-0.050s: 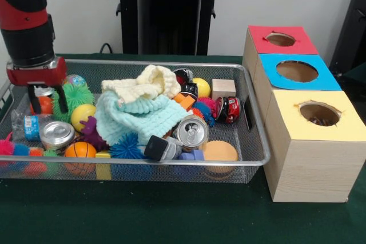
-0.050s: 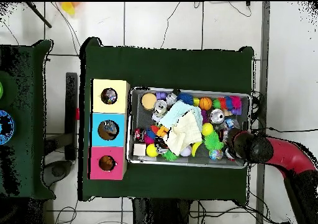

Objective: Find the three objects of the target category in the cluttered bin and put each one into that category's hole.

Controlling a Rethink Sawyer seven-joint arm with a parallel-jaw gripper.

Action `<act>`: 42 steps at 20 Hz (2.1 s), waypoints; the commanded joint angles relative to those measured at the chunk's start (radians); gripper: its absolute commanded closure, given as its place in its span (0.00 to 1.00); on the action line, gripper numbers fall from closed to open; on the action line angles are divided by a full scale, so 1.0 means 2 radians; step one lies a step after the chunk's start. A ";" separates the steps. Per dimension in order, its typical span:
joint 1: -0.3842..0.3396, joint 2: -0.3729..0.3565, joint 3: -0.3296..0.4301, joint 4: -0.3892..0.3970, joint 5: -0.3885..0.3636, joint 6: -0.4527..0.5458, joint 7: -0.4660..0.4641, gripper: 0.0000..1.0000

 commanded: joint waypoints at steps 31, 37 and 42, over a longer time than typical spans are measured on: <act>0.002 0.017 0.024 -0.053 -0.040 -0.023 -0.087 0.00; 0.019 0.008 0.021 -0.074 -0.049 -0.019 -0.089 0.00; 0.023 0.044 0.027 -0.135 -0.029 0.052 -0.139 0.00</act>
